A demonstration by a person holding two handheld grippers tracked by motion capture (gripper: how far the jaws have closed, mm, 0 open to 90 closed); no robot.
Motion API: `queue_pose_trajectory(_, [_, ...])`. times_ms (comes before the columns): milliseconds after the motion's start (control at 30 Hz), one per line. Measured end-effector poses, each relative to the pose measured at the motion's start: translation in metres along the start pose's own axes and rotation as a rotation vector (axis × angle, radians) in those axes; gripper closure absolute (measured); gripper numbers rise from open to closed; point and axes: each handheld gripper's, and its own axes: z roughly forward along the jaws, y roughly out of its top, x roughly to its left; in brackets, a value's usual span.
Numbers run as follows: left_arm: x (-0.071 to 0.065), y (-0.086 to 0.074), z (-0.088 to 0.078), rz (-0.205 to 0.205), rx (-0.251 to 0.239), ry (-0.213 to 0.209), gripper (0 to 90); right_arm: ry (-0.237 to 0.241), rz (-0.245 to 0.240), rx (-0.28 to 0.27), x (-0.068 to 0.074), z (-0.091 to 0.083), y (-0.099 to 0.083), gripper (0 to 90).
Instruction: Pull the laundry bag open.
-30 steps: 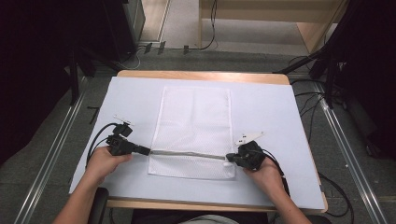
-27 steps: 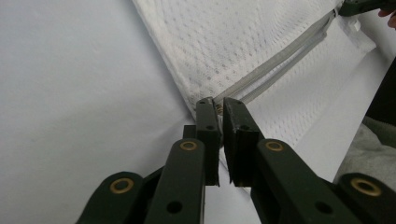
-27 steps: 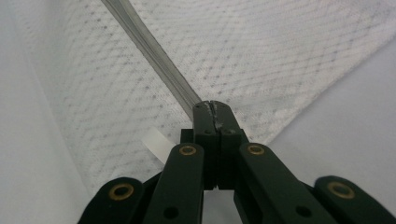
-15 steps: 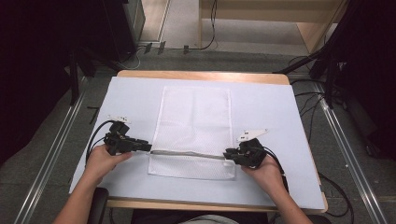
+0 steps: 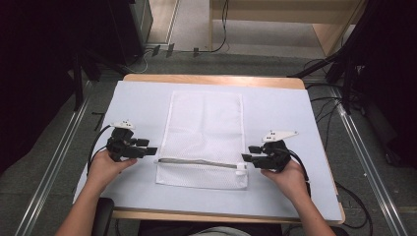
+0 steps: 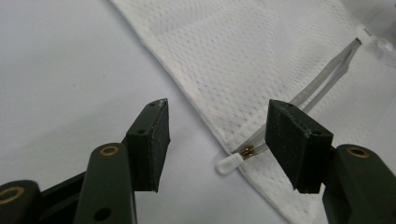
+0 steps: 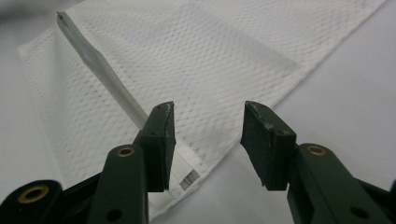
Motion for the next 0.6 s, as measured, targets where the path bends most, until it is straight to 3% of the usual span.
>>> queue_pose_trajectory(200, [0.005, -0.001, -0.003, 0.001, -0.017, 0.033, 39.3, -0.028, 0.002, -0.024, -0.012, -0.006, -0.004, 48.3])
queue_pose_trajectory(600, [0.015, -0.002, -0.005, 0.009, -0.032, 0.098, 38.0, -0.089, 0.055, -0.064, -0.034, -0.012, -0.010, 41.5])
